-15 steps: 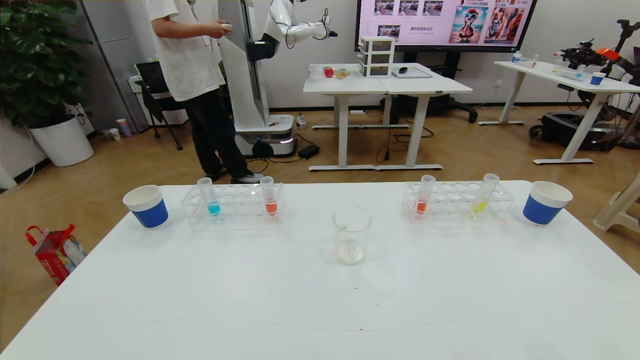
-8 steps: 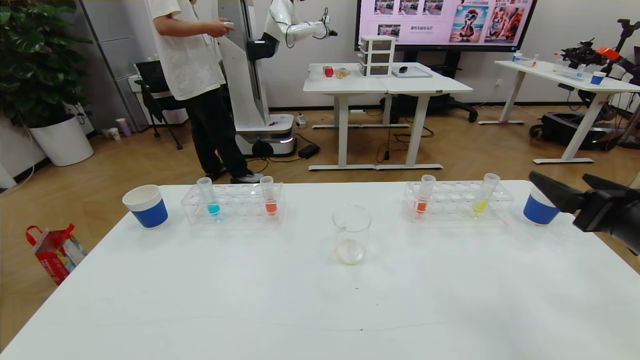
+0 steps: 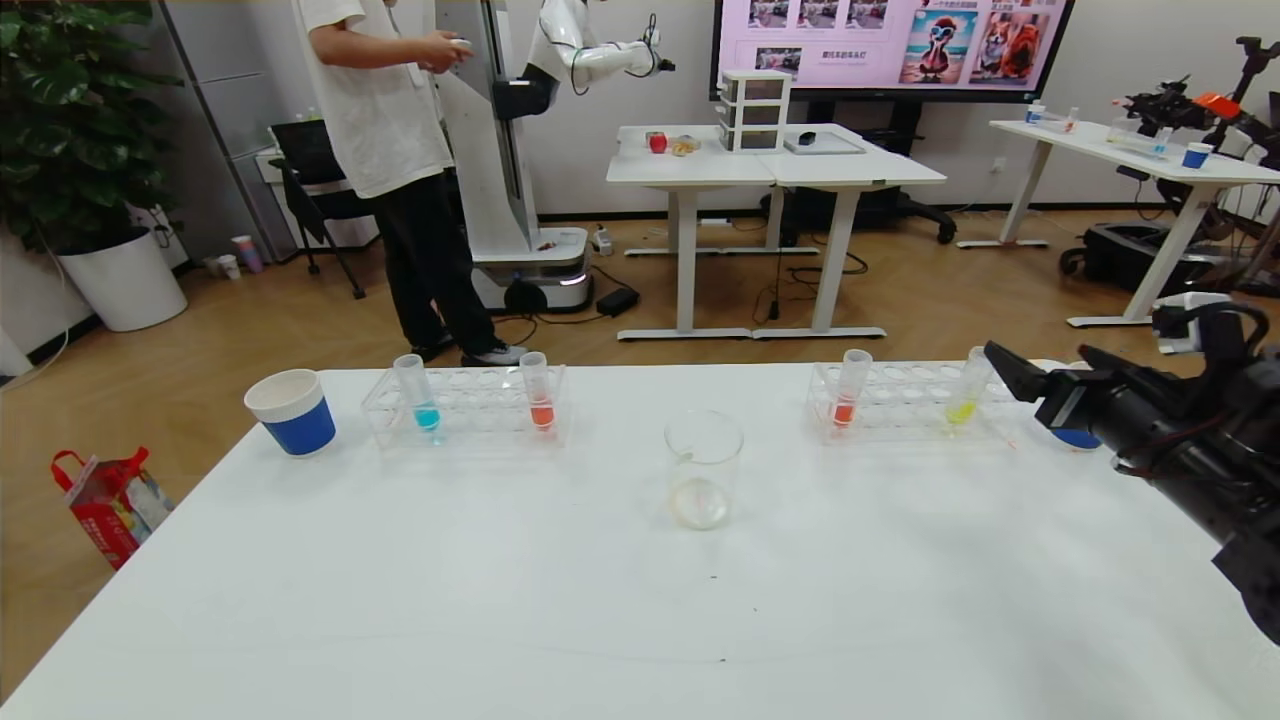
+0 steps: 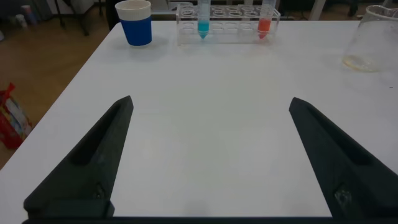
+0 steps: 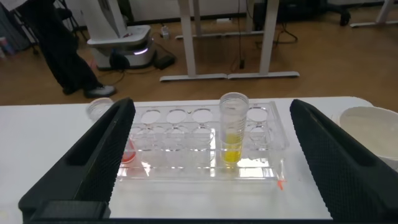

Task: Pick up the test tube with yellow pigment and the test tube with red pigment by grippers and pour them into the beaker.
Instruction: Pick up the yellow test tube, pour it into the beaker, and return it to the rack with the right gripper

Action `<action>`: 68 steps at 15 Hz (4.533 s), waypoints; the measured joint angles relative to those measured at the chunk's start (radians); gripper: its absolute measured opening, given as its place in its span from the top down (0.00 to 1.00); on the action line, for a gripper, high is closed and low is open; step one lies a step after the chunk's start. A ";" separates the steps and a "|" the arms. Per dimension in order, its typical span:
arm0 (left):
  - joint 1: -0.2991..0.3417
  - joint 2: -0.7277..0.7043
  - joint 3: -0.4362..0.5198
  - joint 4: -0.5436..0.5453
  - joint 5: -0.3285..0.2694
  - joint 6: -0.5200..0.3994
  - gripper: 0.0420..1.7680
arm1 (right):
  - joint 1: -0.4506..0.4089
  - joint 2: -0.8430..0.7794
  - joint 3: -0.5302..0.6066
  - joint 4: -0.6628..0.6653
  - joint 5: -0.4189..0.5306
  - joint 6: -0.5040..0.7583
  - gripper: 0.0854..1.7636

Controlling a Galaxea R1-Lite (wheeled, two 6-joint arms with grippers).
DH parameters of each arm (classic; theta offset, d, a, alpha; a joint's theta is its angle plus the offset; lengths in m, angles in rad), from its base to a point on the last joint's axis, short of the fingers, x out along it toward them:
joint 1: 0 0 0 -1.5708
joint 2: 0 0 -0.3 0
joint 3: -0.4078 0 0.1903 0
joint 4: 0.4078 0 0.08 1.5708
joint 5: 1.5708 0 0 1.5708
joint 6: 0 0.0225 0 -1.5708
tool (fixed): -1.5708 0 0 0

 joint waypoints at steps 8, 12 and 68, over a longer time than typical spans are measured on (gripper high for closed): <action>0.000 0.000 0.000 0.000 0.000 0.000 0.01 | -0.008 0.283 -0.175 -0.094 0.015 -0.030 0.02; 0.000 0.000 0.000 0.000 0.000 0.000 0.01 | -0.025 0.372 -0.303 -0.080 0.016 -0.052 0.02; 0.000 0.000 0.000 0.000 0.000 0.000 0.01 | 0.434 0.231 -0.593 0.228 0.679 -1.206 0.74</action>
